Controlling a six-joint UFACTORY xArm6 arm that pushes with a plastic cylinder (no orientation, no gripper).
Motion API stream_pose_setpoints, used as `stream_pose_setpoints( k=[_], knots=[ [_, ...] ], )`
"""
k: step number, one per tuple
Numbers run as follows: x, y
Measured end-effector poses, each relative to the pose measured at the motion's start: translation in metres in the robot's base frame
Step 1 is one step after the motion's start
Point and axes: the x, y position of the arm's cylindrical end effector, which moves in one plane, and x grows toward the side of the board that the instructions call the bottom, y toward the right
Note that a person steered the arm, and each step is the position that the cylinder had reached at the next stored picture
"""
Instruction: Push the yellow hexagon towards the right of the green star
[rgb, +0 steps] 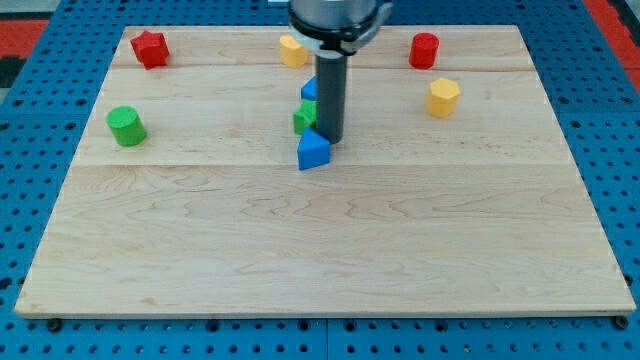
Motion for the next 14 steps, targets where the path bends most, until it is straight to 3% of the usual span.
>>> stream_pose_setpoints(
  k=[2, 6, 9, 10, 13, 14],
  knots=[
    [-0.019, 0.036],
    [-0.052, 0.035],
    [-0.089, 0.110],
    [-0.076, 0.164],
    [-0.044, 0.232],
    [-0.019, 0.213]
  ],
)
